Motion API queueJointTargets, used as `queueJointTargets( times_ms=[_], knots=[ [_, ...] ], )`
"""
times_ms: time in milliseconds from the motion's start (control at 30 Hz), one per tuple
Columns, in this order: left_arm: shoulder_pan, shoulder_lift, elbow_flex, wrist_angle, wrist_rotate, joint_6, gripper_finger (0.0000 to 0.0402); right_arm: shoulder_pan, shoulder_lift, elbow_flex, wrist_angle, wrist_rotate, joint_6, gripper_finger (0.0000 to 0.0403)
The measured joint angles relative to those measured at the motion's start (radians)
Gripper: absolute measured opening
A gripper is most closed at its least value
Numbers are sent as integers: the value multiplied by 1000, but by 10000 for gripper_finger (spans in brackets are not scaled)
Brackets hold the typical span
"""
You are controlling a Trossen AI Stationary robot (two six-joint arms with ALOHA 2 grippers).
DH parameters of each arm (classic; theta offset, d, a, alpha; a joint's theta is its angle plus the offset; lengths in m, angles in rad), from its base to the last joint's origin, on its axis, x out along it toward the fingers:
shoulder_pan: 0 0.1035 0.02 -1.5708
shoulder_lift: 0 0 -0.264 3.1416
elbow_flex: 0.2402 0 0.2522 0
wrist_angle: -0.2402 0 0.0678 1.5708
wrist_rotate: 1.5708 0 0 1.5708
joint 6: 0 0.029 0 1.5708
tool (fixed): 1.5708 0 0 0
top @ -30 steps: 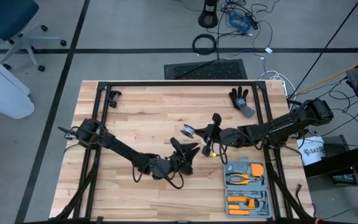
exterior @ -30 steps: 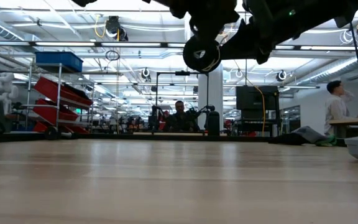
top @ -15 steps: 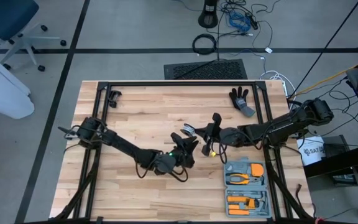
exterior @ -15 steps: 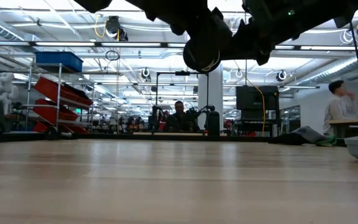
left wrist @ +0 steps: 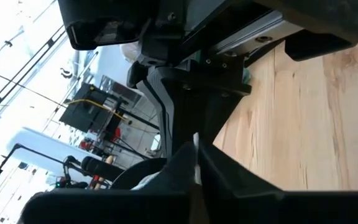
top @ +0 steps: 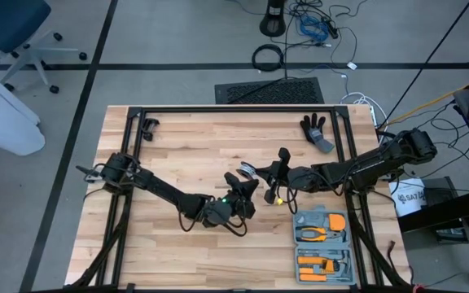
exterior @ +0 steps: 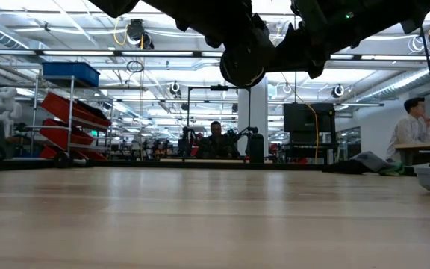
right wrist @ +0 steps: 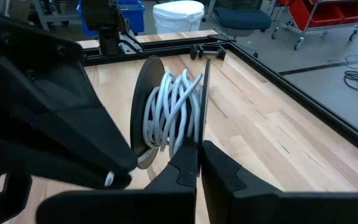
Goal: Coil cords
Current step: Uncoil the white cable wire from the spool
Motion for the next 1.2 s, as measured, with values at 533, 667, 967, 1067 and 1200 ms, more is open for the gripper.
queueJointTargets(
  times_ms=[533,667,967,1067,1200],
  knots=[
    [-29,0,0,-219,27,-309,2,1,-26,0,12,-3,-2,0],
    [-28,-1,0,-317,-3,-385,1,0,-62,0,-18,-1,-2,0],
    [-61,-8,-1,-487,-172,-415,0,1,-151,0,-148,-8,2,0],
    [-71,-28,-2,-495,-185,-438,0,1,-167,0,-171,-22,6,0],
    [-83,-76,-2,-546,-192,-480,0,1,-176,0,-196,-71,6,0]
  ],
)
